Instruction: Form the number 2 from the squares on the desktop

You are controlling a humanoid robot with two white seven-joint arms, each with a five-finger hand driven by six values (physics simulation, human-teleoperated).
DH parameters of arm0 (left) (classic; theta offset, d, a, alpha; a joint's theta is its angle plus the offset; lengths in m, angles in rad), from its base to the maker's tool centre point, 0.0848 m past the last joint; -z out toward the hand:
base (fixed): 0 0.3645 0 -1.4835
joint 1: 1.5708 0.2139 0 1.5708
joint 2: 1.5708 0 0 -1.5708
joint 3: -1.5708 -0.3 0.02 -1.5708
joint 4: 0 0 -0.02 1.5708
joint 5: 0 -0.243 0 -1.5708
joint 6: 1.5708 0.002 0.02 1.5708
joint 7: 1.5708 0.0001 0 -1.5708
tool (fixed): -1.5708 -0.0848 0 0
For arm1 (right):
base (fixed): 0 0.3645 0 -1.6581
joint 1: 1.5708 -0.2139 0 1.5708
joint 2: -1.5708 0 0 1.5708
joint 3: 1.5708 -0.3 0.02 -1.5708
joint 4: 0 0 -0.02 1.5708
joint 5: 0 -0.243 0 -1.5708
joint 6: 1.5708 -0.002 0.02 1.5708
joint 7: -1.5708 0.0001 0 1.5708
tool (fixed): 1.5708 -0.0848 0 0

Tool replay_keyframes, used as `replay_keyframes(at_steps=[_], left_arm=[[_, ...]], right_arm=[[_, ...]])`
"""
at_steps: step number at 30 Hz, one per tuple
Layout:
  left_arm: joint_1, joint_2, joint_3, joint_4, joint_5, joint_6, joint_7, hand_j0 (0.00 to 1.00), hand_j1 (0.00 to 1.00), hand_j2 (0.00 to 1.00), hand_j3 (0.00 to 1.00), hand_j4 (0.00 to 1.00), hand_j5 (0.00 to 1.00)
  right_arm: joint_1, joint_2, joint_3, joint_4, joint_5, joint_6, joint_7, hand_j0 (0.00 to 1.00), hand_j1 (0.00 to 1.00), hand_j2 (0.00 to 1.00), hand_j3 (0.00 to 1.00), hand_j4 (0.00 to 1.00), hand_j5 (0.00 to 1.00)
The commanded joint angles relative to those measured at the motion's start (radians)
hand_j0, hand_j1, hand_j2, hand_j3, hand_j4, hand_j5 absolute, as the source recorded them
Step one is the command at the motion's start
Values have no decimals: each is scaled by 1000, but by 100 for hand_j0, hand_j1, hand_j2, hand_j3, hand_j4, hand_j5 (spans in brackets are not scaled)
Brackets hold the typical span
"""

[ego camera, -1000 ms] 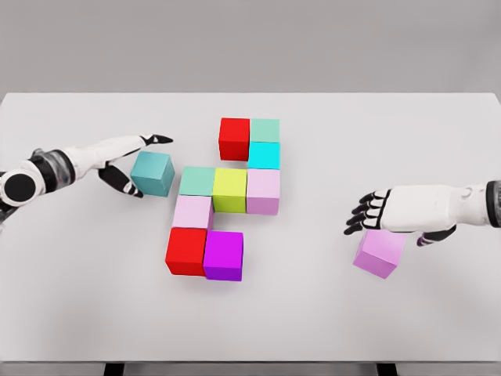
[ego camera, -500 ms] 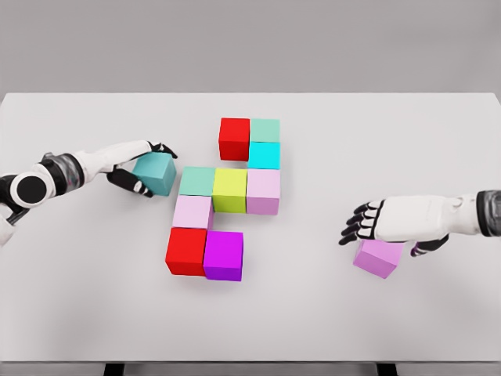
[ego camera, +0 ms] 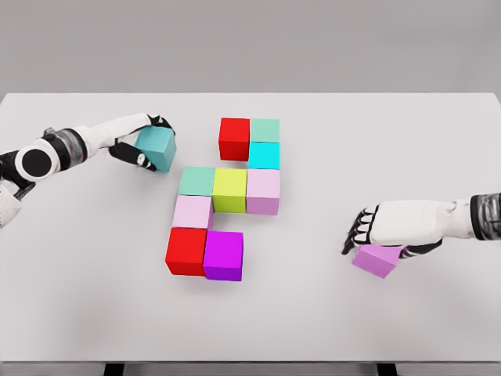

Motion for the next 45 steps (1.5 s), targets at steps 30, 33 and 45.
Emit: replay_keyframes(at_steps=[30, 33, 45], left_arm=[[-51, -252, 27, 192, 14, 74, 72, 57, 57, 57, 57, 57, 57], [-51, -258, 27, 190, 14, 74, 71, 61, 61, 61, 61, 61, 61], [-51, -259, 27, 181, 11, 62, 69, 94, 94, 94, 94, 94, 94]], right_arm=[[-46, 142, -46, -14, -14, 2, 0, 57, 57, 57, 57, 57, 57], [-58, 152, -46, -14, -14, 2, 0, 57, 57, 57, 57, 57, 57], [-117, 237, 26, -15, -16, 2, 0, 57, 57, 57, 57, 57, 57]])
